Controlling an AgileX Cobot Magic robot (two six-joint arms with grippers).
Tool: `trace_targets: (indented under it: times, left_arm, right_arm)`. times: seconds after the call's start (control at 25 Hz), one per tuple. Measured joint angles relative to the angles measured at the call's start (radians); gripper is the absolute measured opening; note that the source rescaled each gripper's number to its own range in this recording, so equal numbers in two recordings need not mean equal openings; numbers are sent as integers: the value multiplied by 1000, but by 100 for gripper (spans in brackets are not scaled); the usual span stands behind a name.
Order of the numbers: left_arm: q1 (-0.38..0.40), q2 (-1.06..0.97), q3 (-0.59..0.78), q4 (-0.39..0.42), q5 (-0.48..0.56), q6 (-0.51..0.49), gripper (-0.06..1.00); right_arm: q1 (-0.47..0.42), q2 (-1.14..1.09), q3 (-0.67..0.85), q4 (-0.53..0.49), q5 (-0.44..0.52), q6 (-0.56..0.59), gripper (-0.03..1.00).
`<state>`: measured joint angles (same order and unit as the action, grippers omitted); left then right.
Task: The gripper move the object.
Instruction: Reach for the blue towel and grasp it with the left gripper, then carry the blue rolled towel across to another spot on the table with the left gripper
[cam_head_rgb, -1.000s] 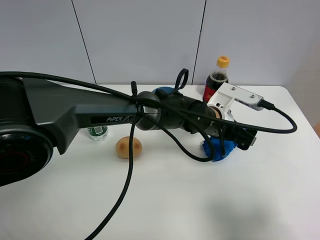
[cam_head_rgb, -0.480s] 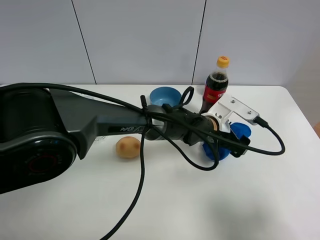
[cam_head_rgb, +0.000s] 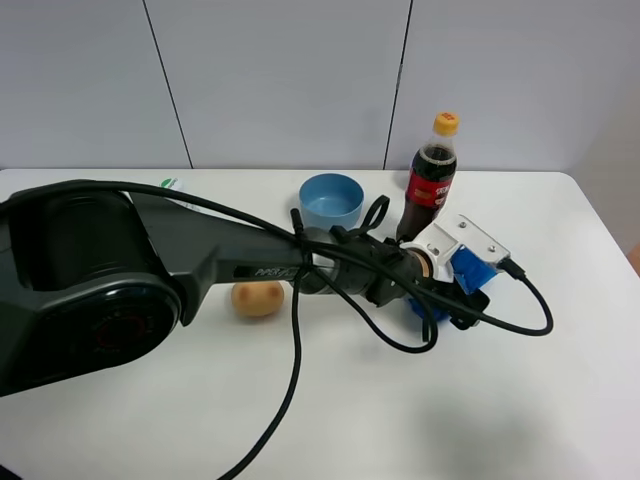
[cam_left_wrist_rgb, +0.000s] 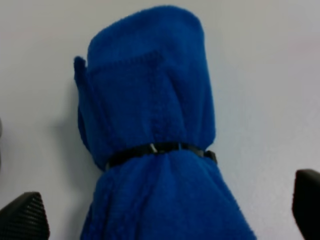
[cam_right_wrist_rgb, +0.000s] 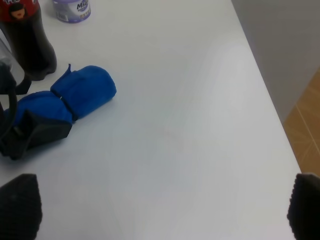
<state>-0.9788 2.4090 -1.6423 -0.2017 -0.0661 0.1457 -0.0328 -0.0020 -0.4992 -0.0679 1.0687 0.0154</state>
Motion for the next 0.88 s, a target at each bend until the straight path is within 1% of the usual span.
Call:
trace_targets:
  times: [0.4,0.48,0.52,0.6,0.68,0.72,0.76,0.8,0.88]
  left_arm:
    - [0,21,0,1,9,1,98]
    - [0,21,0,1,11,1,95]
    - [0,21,0,1,18,1,90]
    - [0,21,0,1,47,1,74]
    - [1,21,0,1,74,1,46]
    - [1,21,0,3,87,1,25]
    - [1,21,0,9,89,8,11]
    - [1,21,-1,19,92,17,1]
    - [1,17,-2,53,97,44,0]
  right_arm:
    - [0,0,0,0,0,0,100]
    - [0,0,0,0,0,0,100]
    - [0,0,0,0,0,0,100]
    - [0,0,0,0,0,0,100]
    - [0,0,0,0,0,0,100]
    - [0,0,0,0,0,0,100]
    - [0,0,0,0,0,0,100]
    - [0,0,0,0,0,0,100]
    - [0,0,0,0,0,0,100]
